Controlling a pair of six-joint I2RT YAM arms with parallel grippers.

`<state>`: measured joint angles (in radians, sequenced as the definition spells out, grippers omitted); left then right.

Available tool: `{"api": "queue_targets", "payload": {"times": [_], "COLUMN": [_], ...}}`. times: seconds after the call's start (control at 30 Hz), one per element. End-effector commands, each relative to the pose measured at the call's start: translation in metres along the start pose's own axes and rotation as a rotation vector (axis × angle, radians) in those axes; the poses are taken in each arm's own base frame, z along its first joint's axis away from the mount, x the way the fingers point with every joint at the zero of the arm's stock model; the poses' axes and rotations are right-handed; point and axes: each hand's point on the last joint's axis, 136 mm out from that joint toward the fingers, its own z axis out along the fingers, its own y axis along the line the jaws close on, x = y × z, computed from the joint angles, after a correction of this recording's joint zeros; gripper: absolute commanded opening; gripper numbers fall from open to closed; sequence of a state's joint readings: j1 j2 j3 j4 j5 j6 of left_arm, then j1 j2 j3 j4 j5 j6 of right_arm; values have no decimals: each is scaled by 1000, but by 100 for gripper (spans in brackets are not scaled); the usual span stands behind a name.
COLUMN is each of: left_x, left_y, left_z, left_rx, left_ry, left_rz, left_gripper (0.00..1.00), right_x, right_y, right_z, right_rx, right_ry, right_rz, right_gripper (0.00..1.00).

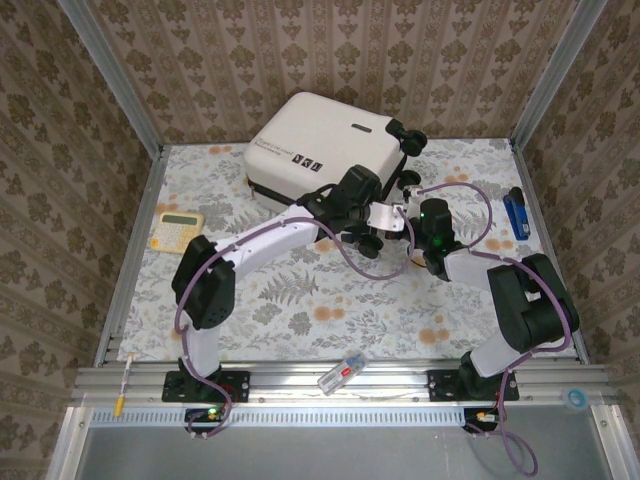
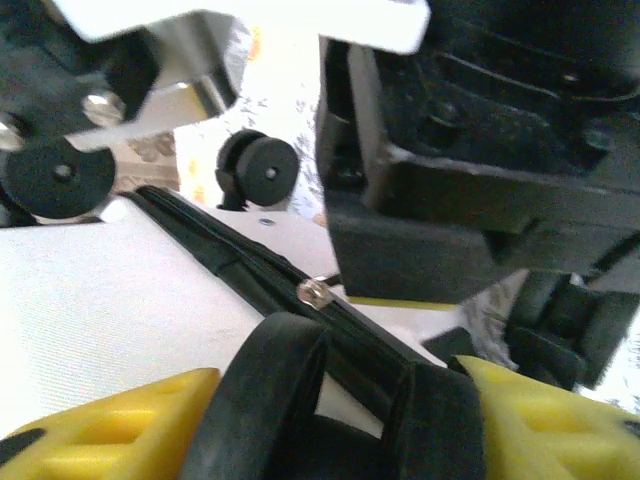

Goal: Pack the luggage

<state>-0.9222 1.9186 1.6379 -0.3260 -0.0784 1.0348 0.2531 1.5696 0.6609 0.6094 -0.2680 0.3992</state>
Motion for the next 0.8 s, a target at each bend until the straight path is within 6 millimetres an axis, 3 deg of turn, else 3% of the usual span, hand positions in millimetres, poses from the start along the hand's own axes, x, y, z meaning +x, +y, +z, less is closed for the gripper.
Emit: {"api": "queue_targets", "payload": {"times": [0.0,0.13,0.3,0.77], "left_x": [2,1,4,2], "left_y": [3,4,1,-2], "left_z": [2,0,-4,-30], "left_rx": [-44,-83,-96,-171], "left_ry": [13,0,-3,-80], "left_rz": [3,-11,-34,-138], "left_gripper": [49,32,21,15], "right_x": [-12,-15,-18,-54], "right_y": [4,4,-5,-66], "right_z": [-5,-4,-1,14], "right_rx": [-17,-16,13,165], "right_ry": [-38,-47,-50,-107], "right_rz": [-6,-1,9,96], "right_gripper": [0,0,0,0]}}
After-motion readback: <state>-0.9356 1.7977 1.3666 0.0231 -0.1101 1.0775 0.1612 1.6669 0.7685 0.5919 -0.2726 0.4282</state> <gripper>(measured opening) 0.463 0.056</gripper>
